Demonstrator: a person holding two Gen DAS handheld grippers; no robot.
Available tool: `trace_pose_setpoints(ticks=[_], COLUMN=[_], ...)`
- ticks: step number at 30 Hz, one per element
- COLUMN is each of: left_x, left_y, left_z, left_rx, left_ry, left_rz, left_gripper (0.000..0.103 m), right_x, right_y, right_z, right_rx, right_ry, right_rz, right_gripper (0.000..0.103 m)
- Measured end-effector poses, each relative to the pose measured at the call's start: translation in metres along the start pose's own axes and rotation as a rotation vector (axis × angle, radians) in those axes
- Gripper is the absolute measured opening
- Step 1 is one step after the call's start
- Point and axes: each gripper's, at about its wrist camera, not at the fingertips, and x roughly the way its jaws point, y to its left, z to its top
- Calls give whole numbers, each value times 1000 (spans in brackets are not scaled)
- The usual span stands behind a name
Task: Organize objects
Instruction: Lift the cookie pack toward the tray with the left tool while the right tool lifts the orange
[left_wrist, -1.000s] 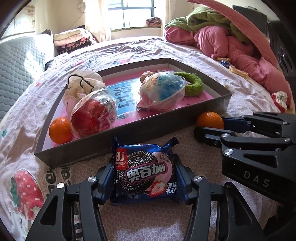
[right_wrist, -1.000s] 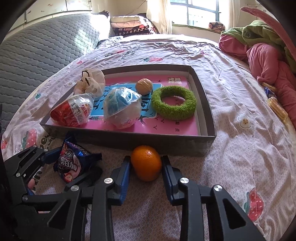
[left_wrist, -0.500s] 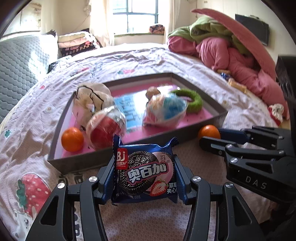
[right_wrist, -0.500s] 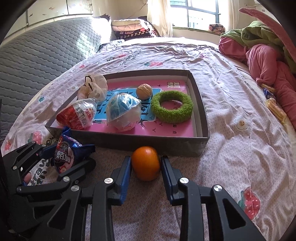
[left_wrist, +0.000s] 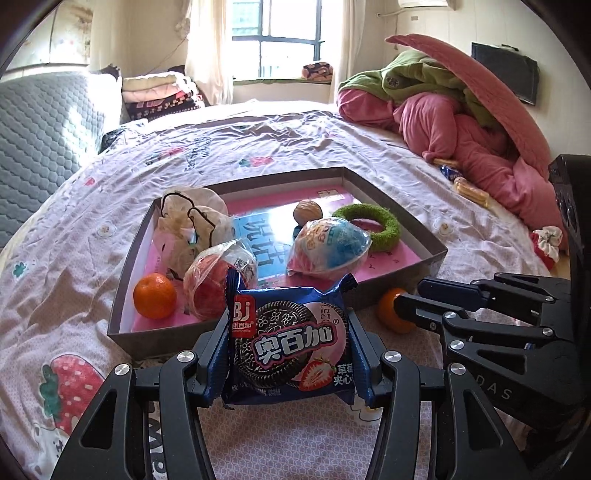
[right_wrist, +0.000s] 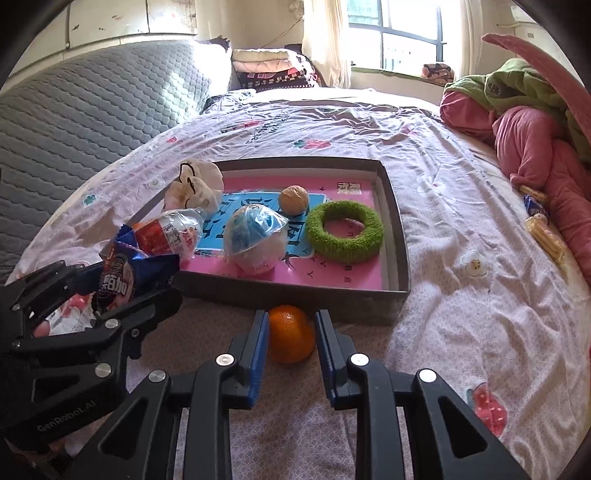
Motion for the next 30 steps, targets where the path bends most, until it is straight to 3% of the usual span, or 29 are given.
trace_pose_setpoints(ticks=[30], left_x=[2], left_y=[8], left_z=[0], left_rx=[-30], left_ry=[11], left_rz=[-11], left_gripper=[56], right_x=[12], right_y=[11], right_z=[-3], right_rx=[-35], right_ry=[25], right_rz=[8], right_gripper=[29])
